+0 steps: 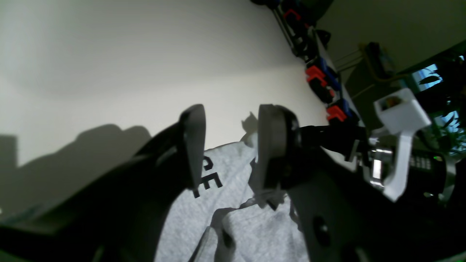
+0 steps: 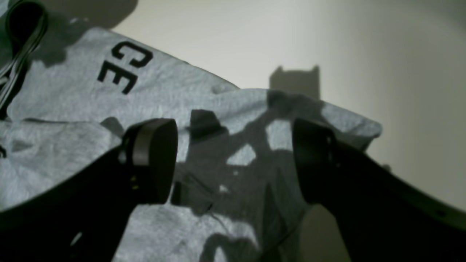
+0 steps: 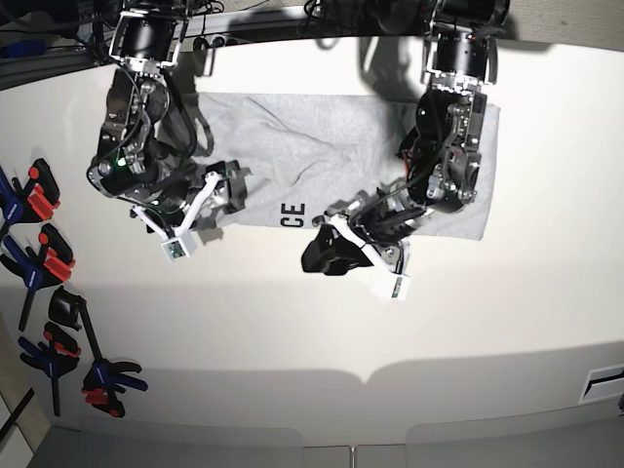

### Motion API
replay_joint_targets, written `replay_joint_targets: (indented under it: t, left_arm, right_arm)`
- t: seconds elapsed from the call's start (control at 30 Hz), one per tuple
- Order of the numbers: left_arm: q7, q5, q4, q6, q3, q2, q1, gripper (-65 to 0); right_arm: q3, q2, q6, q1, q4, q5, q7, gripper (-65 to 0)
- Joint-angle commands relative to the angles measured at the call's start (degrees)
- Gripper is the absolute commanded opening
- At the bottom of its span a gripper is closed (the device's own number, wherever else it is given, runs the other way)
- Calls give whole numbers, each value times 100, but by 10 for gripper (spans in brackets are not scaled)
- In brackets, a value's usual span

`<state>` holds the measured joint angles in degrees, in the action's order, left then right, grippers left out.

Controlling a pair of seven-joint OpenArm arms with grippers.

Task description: Fold the T-shirt properly

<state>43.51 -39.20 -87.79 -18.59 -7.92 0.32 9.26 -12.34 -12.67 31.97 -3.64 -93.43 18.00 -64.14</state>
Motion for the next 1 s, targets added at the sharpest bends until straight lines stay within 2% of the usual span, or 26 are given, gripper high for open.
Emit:
replay_joint_targets:
  t: [0.0,0.07,0.17,0.33,0.4,0.47,0.53,0.63,0.67,0.83,0.97]
  left_arm:
    - [-122,-92,-107,-81,0,26,136,-428]
    - [-26,-92,-107,-79,0,4,138,-428]
    - [28,-94,-107,-79,0,-90,138,-428]
    - [675,-92,-107,-125,0,-249,140,-428]
    - [984,-94,-107,-166,0,-258,138,-428]
    - [1224,-92,-107,-232,0,-258,138,-428]
    - [1467,-94,-114,-461,0,-258,138,-428]
    - [1690,-87,-348,-1399,0,-378,103,-432]
    - [1718,-87,-507,-1565,0,-476,90,-434]
    - [1998,-74,-1722,-1545,0,-1102,-28,-434]
    - [1991,-70,-2651,-1130,0,-1766,-337,-434]
  right_arm:
    - [-94,-50,-240,-166,-105,-103,-7,-186]
    - [-289,-52,-304,-199,-105,-308,-170,-186]
    - [-931,-52,-302,-199,-105,-138,-214,-186]
    - [-2186,-52,-59,-105,-105,1121,-813,-186]
    - [-2404,-50,68,81,-85,1379,-824,-187]
    - [-2422,-48,166,302,-17,1375,-778,-187]
    - [-2385,-46,251,463,142,1373,-673,-187]
    - [-2365,15,275,546,400,1370,-629,-187]
    - [-2365,48,278,542,476,1355,-640,-187]
    - [-2363,256,363,542,592,1360,-638,-187]
    - [-2361,581,365,564,592,1368,-710,-187]
